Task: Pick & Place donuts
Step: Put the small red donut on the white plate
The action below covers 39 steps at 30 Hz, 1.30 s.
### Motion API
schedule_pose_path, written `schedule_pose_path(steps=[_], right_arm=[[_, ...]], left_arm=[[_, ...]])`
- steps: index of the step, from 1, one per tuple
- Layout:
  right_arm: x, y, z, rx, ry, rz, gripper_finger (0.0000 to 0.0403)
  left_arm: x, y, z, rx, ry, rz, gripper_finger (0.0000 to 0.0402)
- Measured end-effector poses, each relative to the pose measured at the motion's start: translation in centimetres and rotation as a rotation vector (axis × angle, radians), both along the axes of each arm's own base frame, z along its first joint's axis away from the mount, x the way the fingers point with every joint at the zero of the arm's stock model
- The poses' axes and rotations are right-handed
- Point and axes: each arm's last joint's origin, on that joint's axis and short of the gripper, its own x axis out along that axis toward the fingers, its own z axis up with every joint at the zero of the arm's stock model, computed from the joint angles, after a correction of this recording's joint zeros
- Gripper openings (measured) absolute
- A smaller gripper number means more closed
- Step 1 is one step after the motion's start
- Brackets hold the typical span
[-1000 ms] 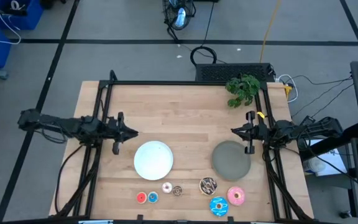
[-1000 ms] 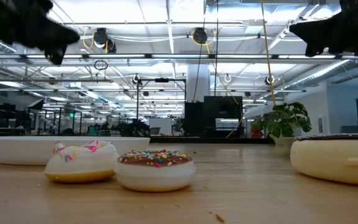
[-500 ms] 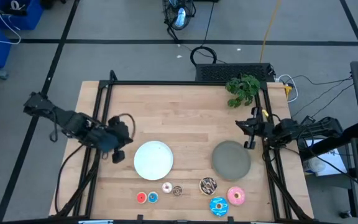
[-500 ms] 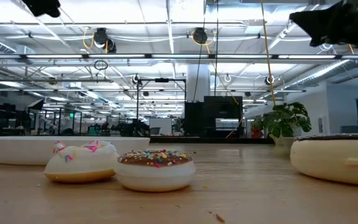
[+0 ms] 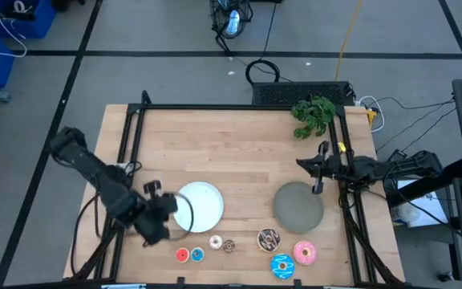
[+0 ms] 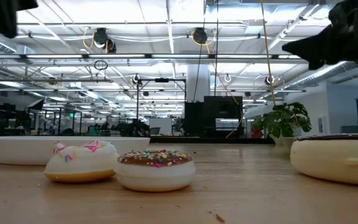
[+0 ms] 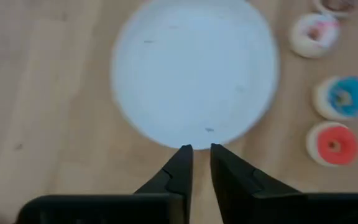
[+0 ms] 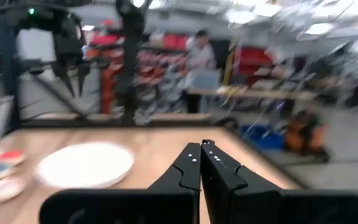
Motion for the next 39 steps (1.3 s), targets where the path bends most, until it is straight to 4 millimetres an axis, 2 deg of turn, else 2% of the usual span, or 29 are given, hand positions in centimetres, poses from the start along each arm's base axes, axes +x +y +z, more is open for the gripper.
schedule_pose_path(steps=[3, 8, 13, 17, 22, 28, 39], right_arm=[[0.2, 0.3, -0.5, 0.023, 0.050, 0.100, 0.0000], [0.2, 0.3, -0.6, 0.047, 0.055, 0.101, 0.0000], [0.3, 0.3, -0.7, 0.047, 0.069, 0.102, 0.0000], [0.4, 0.3, -0.6, 0.045, 0.052, 0.102, 0.0000], [0.3, 0.3, -0.1, 0.046, 0.004, 0.105, 0.0000], [0.3, 0.3, -0.1, 0.027, 0.003, 0.103, 0.0000], [0.3, 0.3, 0.2, 0.024, -0.024, 0.103, 0.0000]], left_arm=[[0.2, -2.0, -1.1, -0.026, -0.011, -0.047, 0.0102], [1.3, -4.2, -2.6, -0.092, -0.052, -0.030, 0.0160], [2.7, -6.5, -5.0, -0.179, -0.030, -0.087, 0.0215], [3.5, -7.6, -7.0, -0.216, 0.021, -0.101, 0.0245], [4.0, -8.3, -8.4, -0.258, 0.083, -0.045, 0.0276], [4.4, -9.0, -9.8, -0.288, 0.125, -0.049, 0.0301], [5.4, -9.1, -12.1, -0.275, 0.167, -0.040, 0.0303]])
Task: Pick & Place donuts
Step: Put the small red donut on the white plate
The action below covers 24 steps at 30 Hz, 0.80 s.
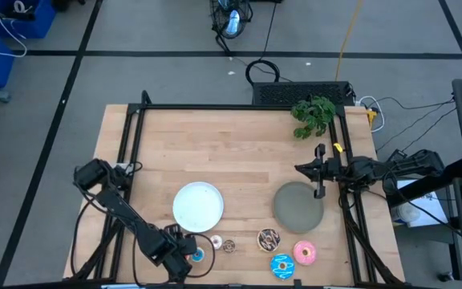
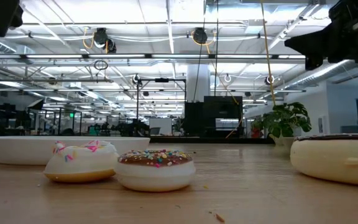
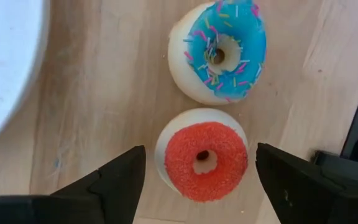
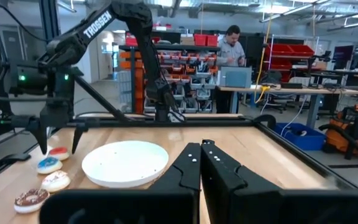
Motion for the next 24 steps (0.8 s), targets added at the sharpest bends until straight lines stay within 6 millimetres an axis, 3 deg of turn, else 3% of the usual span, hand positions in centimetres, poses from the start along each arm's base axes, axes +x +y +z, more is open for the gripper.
schedule_pose_path(steps=[15, 24], right_arm=[[0.0, 0.0, 0.1, -0.021, -0.005, -0.002, 0.0000], [0.0, 0.0, 0.1, -0.021, -0.005, -0.002, 0.0000]], left_arm=[[0.1, 0.0, -0.8, 0.027, -0.026, -0.019, 0.0301], [0.1, -0.3, -1.4, 0.041, -0.016, -0.048, 0.0230]])
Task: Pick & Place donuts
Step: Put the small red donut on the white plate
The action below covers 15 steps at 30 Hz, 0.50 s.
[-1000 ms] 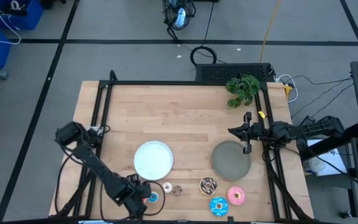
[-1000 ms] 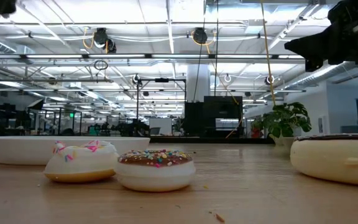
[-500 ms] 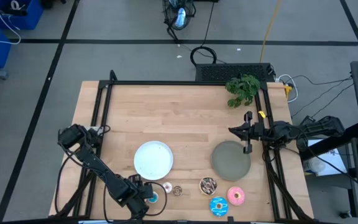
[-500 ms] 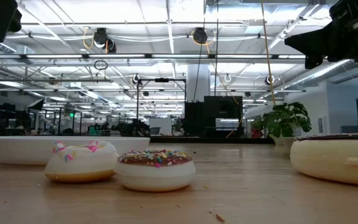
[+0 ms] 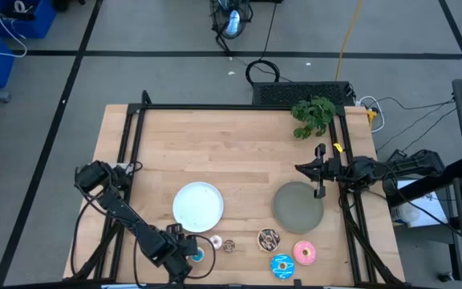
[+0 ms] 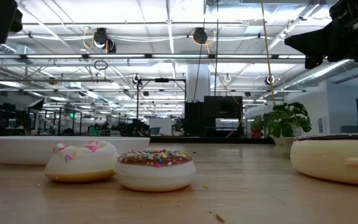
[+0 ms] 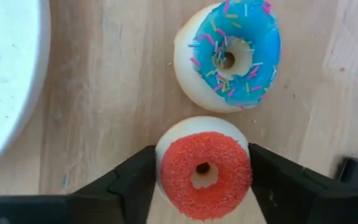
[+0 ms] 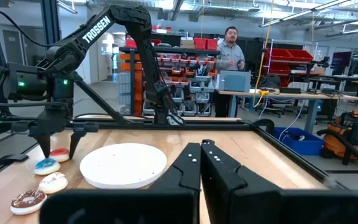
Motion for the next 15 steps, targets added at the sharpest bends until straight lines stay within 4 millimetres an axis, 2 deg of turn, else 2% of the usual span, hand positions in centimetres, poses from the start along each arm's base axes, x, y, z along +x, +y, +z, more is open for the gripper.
schedule_pose_path(steps=[8, 15], right_arm=[[0.0, 0.0, 0.0, 0.003, 0.000, 0.000, 0.0000], [0.0, 0.0, 0.0, 0.003, 0.000, 0.000, 0.0000]], left_arm=[[0.3, -0.2, 0.9, -0.031, 0.004, 0.008, 0.0160], [0.1, 0.9, 4.4, -0.041, -0.017, 0.050, 0.0150]])
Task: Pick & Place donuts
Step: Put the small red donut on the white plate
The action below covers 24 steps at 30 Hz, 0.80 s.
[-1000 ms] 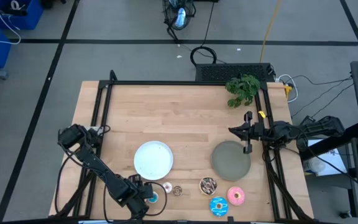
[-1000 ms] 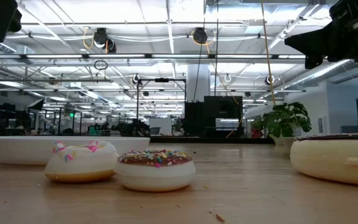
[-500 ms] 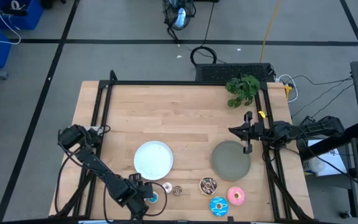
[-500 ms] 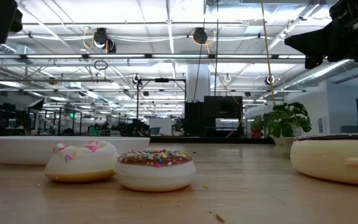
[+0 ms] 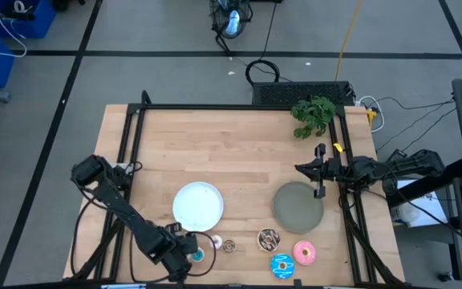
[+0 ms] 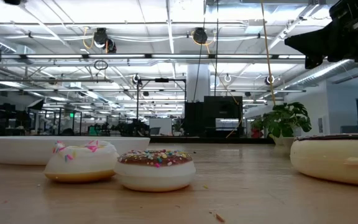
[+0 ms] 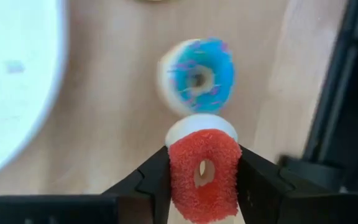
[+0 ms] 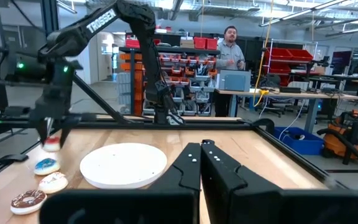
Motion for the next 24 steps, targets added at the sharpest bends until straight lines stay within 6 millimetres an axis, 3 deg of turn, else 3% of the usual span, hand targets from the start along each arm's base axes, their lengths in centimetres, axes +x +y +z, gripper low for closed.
schedule_pose_path(steps=[8, 11, 19, 24], right_arm=[[0.0, 0.0, 0.0, 0.000, 0.002, 0.000, 0.0000], [0.0, 0.0, 0.0, 0.000, 0.004, 0.000, 0.0000], [0.1, 0.0, -0.1, -0.001, 0.011, 0.000, 0.0000], [0.1, 0.0, -0.1, -0.003, 0.014, -0.002, 0.0000]], left_arm=[[-0.1, 3.9, 5.9, 0.092, -0.028, 0.042, 0.0150], [0.4, 5.8, 7.2, 0.140, -0.061, 0.040, 0.0150], [4.0, 12.6, 6.4, 0.240, -0.013, -0.040, 0.0150], [5.5, 15.6, 5.3, 0.256, 0.041, -0.091, 0.0150]])
